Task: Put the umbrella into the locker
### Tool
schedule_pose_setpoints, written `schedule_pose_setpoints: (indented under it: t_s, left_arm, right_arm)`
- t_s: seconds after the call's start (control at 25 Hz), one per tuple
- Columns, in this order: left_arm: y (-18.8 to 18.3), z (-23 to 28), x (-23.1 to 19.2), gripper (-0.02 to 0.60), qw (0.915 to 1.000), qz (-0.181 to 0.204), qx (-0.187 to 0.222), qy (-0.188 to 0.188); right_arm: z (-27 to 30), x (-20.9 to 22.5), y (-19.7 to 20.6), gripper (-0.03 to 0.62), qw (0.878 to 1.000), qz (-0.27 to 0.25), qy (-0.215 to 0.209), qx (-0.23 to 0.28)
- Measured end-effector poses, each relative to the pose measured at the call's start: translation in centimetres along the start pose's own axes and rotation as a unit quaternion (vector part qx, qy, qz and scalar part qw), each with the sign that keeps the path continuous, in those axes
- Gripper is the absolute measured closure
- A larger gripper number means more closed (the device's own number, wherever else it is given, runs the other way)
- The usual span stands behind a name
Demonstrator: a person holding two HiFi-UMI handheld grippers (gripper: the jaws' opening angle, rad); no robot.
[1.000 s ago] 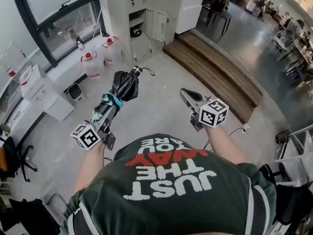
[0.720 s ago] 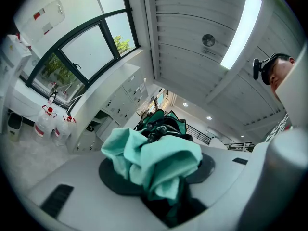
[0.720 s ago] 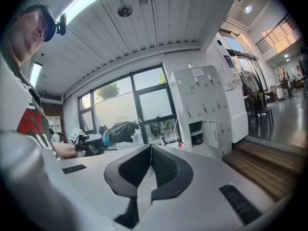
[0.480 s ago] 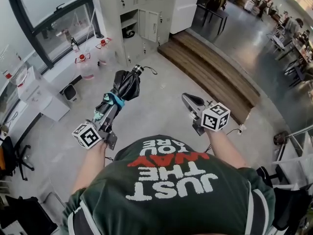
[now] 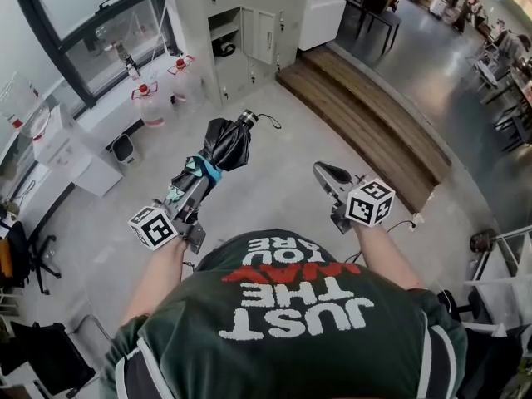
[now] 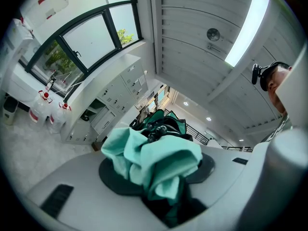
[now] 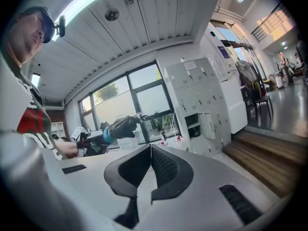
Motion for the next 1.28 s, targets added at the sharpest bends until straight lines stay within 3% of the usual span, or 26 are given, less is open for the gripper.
schedule_pose_setpoints:
  t_s: [0.2,0.4,0.6,0.84,1.28]
  left_arm:
    - [-0.5,1.5,-5.3,0.377,1.0,-0.007,0.003,0.001]
    - [-1.2,4.1,-13.4,0.377,0.9998,-0.014,-0.001,0.013]
    - [-5.9,9.2,-24.9,0.377,0.9986,-0.017,-0.006,0.049]
    - [-12.1,14.5,-35.7,0.377,0.997,-0.007,-0.024,0.074]
    - [-16.0,18.8,-45.2,0.377,0.997,-0.04,-0.021,0.062]
  right_arm:
    - [5.0,1.4,-0.6,0.56,1.0,-0.003,0.003,-0.01]
    - [12.2,3.5,-1.7,0.56,1.0,-0.006,0.017,-0.014]
    - [23.3,4.5,-6.2,0.56,0.999,0.004,0.033,0.003]
    - [34.7,4.6,-11.9,0.56,0.999,0.0,0.035,0.02]
    - [43.4,8.2,-17.3,0.56,0.998,0.011,0.056,0.026]
Point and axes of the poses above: the fingertips, and each gripper's own axes: z forward along the fingers, x to its right, y out of its underside, the point moved 6 cm from there along -z, backward along the fingers, and after that the axes turned 15 degrees about z, right-handed, at the moved point
